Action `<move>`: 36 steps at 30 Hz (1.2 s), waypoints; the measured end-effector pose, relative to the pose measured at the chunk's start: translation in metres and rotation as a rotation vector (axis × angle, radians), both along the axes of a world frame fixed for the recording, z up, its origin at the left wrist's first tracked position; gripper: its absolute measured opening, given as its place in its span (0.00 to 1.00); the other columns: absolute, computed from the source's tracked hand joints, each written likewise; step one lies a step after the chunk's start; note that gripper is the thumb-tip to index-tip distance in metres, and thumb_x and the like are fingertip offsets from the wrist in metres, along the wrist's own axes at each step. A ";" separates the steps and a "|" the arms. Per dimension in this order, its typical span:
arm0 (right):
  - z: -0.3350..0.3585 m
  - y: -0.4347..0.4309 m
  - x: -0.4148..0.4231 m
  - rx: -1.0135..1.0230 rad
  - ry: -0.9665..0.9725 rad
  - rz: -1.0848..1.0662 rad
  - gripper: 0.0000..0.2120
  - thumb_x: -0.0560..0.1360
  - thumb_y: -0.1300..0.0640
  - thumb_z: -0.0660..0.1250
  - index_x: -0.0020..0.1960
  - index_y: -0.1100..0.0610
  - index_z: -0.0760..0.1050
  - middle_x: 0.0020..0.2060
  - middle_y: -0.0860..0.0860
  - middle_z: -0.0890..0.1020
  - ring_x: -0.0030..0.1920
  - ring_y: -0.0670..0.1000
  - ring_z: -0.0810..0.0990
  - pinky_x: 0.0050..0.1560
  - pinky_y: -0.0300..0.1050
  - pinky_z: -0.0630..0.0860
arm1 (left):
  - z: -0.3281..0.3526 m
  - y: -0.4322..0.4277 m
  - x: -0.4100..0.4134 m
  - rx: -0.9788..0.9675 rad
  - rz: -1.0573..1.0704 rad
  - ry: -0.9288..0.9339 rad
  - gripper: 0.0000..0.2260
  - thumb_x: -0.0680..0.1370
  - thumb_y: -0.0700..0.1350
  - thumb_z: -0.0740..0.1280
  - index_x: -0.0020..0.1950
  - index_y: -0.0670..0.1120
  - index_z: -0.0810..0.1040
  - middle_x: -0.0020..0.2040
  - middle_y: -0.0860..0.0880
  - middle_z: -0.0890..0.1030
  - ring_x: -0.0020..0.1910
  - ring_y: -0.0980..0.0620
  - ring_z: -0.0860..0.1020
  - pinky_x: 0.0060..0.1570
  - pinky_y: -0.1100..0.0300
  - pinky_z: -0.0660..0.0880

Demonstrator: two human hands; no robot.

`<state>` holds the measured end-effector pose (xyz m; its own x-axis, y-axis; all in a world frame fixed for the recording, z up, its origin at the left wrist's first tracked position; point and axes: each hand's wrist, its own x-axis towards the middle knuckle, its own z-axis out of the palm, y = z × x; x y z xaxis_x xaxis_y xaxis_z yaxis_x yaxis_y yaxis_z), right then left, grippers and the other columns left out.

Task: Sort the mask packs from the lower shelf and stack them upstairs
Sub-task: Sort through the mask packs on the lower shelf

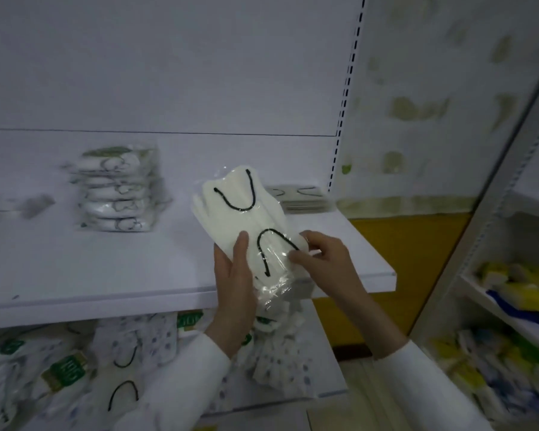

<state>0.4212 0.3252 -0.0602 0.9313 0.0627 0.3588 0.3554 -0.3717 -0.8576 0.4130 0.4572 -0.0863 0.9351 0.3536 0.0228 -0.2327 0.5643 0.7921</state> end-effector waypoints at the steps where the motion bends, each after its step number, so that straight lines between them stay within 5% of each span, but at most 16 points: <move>1: -0.002 0.002 0.002 0.016 0.025 -0.002 0.12 0.70 0.64 0.71 0.41 0.46 0.76 0.41 0.46 0.80 0.42 0.49 0.78 0.45 0.49 0.79 | 0.001 0.000 0.001 0.008 0.009 0.008 0.15 0.78 0.45 0.66 0.64 0.49 0.73 0.56 0.48 0.82 0.55 0.47 0.80 0.53 0.50 0.78; 4: -0.008 0.009 0.008 0.062 0.010 -0.082 0.16 0.69 0.62 0.73 0.51 0.47 0.74 0.50 0.43 0.75 0.49 0.46 0.75 0.47 0.41 0.76 | 0.002 0.002 0.008 -0.042 0.046 0.023 0.15 0.77 0.39 0.67 0.63 0.46 0.75 0.53 0.46 0.82 0.55 0.44 0.80 0.52 0.50 0.78; 6: -0.012 0.017 0.013 0.358 0.138 -0.069 0.22 0.69 0.61 0.75 0.59 0.53 0.72 0.52 0.47 0.77 0.50 0.45 0.77 0.44 0.36 0.74 | 0.005 0.001 0.014 -0.149 0.037 -0.018 0.16 0.77 0.38 0.66 0.65 0.46 0.74 0.57 0.45 0.82 0.56 0.44 0.80 0.55 0.48 0.78; 8: -0.011 0.030 0.018 0.752 0.396 0.096 0.18 0.70 0.63 0.73 0.58 0.61 0.74 0.47 0.53 0.82 0.43 0.50 0.82 0.40 0.44 0.79 | 0.009 0.000 0.020 -0.188 0.027 -0.046 0.17 0.78 0.38 0.65 0.67 0.45 0.72 0.58 0.43 0.81 0.56 0.43 0.80 0.53 0.48 0.79; 11: -0.011 0.042 0.033 0.896 0.441 0.108 0.09 0.70 0.70 0.68 0.50 0.64 0.79 0.41 0.58 0.84 0.38 0.54 0.84 0.36 0.45 0.80 | 0.012 0.004 0.025 -0.116 -0.023 -0.106 0.15 0.77 0.35 0.65 0.63 0.43 0.74 0.56 0.43 0.81 0.55 0.45 0.80 0.51 0.51 0.80; 16: 0.011 0.015 0.069 0.643 0.209 0.001 0.11 0.69 0.72 0.67 0.45 0.59 0.79 0.40 0.54 0.83 0.42 0.54 0.81 0.43 0.47 0.79 | 0.018 0.072 0.038 0.077 0.048 -0.155 0.18 0.73 0.29 0.67 0.58 0.46 0.72 0.49 0.47 0.80 0.50 0.50 0.78 0.48 0.61 0.78; 19: 0.009 0.005 0.082 0.389 0.157 0.085 0.12 0.69 0.72 0.68 0.43 0.55 0.79 0.38 0.50 0.82 0.43 0.53 0.80 0.48 0.50 0.76 | 0.018 0.111 0.048 0.552 0.044 -0.070 0.27 0.69 0.28 0.70 0.61 0.50 0.69 0.51 0.49 0.78 0.49 0.56 0.77 0.47 0.65 0.75; 22: -0.005 0.010 0.087 0.212 0.160 0.189 0.13 0.70 0.70 0.69 0.47 0.54 0.79 0.43 0.50 0.83 0.46 0.51 0.81 0.50 0.45 0.76 | 0.012 0.122 0.053 0.866 0.047 0.023 0.20 0.70 0.30 0.70 0.54 0.51 0.73 0.50 0.50 0.77 0.49 0.54 0.74 0.51 0.60 0.72; 24: -0.015 0.012 0.089 0.202 0.191 0.216 0.17 0.69 0.71 0.69 0.54 0.55 0.77 0.48 0.51 0.82 0.49 0.50 0.80 0.50 0.42 0.77 | 0.005 0.121 0.054 0.909 0.090 0.028 0.15 0.71 0.30 0.68 0.48 0.50 0.74 0.44 0.51 0.75 0.45 0.53 0.73 0.45 0.63 0.70; 28: -0.022 0.017 0.088 0.349 0.220 0.096 0.24 0.67 0.74 0.67 0.59 0.55 0.72 0.51 0.48 0.77 0.50 0.45 0.77 0.43 0.34 0.75 | -0.003 0.115 0.053 0.847 0.137 0.047 0.14 0.72 0.31 0.65 0.54 0.43 0.74 0.45 0.51 0.77 0.46 0.52 0.74 0.41 0.66 0.70; 31: -0.026 0.018 0.088 0.349 0.218 0.023 0.20 0.68 0.73 0.64 0.57 0.58 0.73 0.49 0.49 0.78 0.48 0.47 0.76 0.42 0.33 0.74 | -0.009 0.113 0.054 0.883 0.138 0.087 0.10 0.75 0.33 0.63 0.53 0.44 0.74 0.47 0.49 0.76 0.47 0.51 0.73 0.45 0.59 0.70; 33: -0.031 0.014 0.089 0.289 0.206 -0.025 0.15 0.69 0.70 0.63 0.54 0.59 0.76 0.46 0.51 0.79 0.48 0.50 0.76 0.47 0.41 0.74 | -0.012 0.115 0.055 0.970 0.159 0.099 0.06 0.76 0.34 0.61 0.50 0.42 0.74 0.44 0.47 0.76 0.44 0.50 0.72 0.42 0.58 0.68; 36: -0.034 0.002 0.092 0.135 0.158 -0.082 0.05 0.73 0.64 0.65 0.41 0.58 0.77 0.36 0.50 0.79 0.40 0.51 0.76 0.44 0.46 0.72 | -0.012 0.119 0.056 1.097 0.190 0.139 0.07 0.78 0.38 0.59 0.45 0.35 0.73 0.40 0.41 0.76 0.40 0.47 0.72 0.37 0.59 0.65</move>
<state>0.5133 0.3277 -0.0944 0.9766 -0.0544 0.2082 0.1862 -0.2720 -0.9441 0.4693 0.5766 -0.0984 0.8869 0.3437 0.3086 -0.1112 -0.4897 0.8648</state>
